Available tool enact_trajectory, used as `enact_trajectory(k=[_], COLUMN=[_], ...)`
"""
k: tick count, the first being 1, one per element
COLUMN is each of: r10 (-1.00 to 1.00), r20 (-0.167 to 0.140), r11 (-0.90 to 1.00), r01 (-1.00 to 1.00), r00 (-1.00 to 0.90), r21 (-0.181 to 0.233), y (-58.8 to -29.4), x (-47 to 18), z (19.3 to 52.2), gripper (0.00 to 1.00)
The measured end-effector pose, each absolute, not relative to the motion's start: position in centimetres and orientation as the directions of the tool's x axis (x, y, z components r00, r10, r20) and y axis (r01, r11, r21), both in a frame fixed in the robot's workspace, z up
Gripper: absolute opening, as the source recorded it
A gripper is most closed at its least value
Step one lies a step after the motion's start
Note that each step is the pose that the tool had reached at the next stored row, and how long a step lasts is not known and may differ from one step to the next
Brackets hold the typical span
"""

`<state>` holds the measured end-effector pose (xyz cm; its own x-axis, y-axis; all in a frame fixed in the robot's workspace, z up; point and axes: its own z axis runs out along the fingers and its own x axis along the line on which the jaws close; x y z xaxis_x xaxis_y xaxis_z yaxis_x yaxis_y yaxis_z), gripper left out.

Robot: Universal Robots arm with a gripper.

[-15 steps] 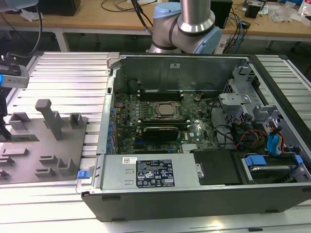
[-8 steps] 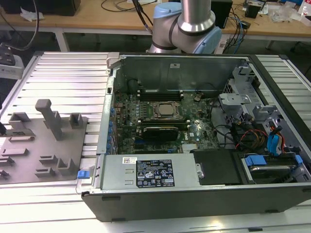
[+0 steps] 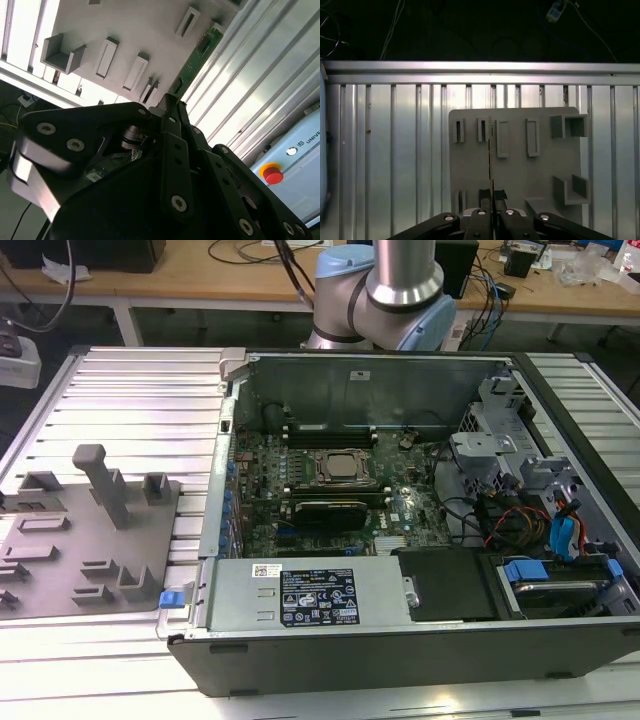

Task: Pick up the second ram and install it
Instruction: 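Pick up the second ram and move it above second insertion slot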

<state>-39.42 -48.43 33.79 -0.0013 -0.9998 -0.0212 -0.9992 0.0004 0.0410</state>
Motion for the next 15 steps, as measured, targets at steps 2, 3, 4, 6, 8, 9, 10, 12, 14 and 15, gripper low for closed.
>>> enact_trajectory(k=[2,3,4,6,8,9,10,12,14,15], r10=[-1.000,-1.000,-1.000,-1.000,-1.000,-1.000,-1.000,-1.000,-1.000,-1.000], r20=[-0.021,-0.021,-0.021,-0.021,-0.021,-0.021,-0.021,-0.021,-0.021,-0.021], r11=[0.000,0.000,0.000,0.000,0.000,0.000,0.000,0.000,0.000,0.000], r01=[-0.999,-0.999,-0.999,-0.999,-0.999,-0.999,-0.999,-0.999,-0.999,-0.999], r00=[-0.001,-0.001,-0.001,-0.001,-0.001,-0.001,-0.001,-0.001,-0.001,-0.001], r21=[0.041,0.041,0.041,0.041,0.041,0.041,0.041,0.041,0.041,0.041], y=[-48.4,-48.4,-48.4,-48.4,-48.4,-48.4,-48.4,-48.4,-48.4,-48.4], x=[-39.4,-39.4,-39.4,-39.4,-39.4,-39.4,-39.4,-39.4,-39.4,-39.4], z=[34.5,34.8,34.9,35.3,35.8,36.1,36.4,36.9,37.4,37.8], gripper=[0.13,0.13,0.13,0.13,0.13,0.13,0.13,0.13,0.13,0.13])
